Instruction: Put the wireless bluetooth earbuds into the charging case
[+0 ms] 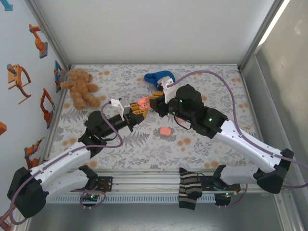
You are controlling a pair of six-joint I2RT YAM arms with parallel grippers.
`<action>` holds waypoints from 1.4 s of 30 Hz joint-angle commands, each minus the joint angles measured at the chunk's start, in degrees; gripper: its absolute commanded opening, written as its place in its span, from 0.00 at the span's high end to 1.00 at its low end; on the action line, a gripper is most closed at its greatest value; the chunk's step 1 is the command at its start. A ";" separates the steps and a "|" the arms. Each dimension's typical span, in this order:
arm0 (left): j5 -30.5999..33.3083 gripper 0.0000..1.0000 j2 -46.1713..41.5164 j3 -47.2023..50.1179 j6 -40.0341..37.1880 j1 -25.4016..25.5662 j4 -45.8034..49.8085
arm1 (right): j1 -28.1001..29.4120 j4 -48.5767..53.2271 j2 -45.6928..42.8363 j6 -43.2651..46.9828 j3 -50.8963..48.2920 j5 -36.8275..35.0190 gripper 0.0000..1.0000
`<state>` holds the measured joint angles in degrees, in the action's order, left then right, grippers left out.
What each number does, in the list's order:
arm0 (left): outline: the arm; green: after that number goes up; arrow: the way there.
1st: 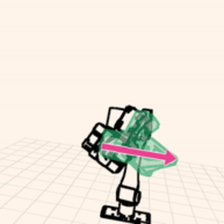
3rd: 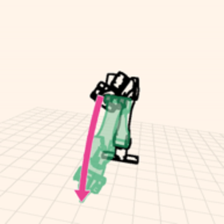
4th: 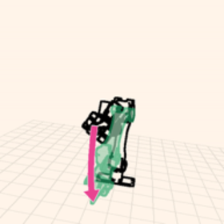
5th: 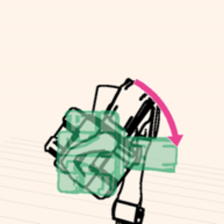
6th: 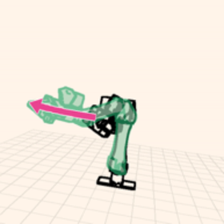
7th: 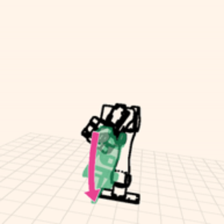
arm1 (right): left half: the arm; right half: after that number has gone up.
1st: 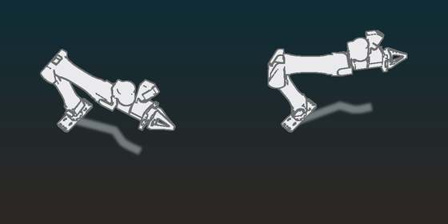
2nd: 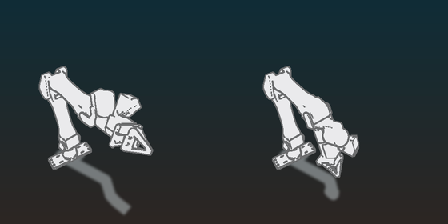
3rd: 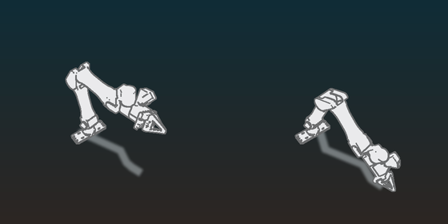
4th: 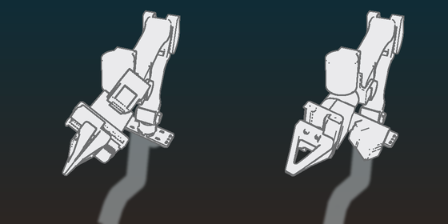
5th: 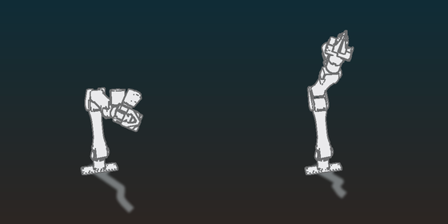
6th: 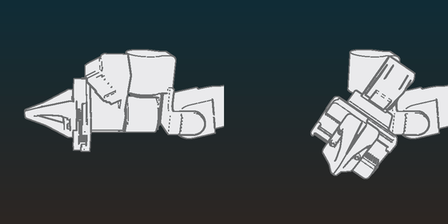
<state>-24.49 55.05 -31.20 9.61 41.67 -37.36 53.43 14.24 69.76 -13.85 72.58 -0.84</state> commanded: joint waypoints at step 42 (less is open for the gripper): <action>2.30 1.00 1.73 -3.12 0.06 1.25 -4.69 | 2.01 3.34 3.32 2.76 1.84 -0.92 0.76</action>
<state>-22.06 56.93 -31.94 9.61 42.37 -37.95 54.04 15.75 72.23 -11.70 72.93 -3.11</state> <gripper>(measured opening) 0.229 0.244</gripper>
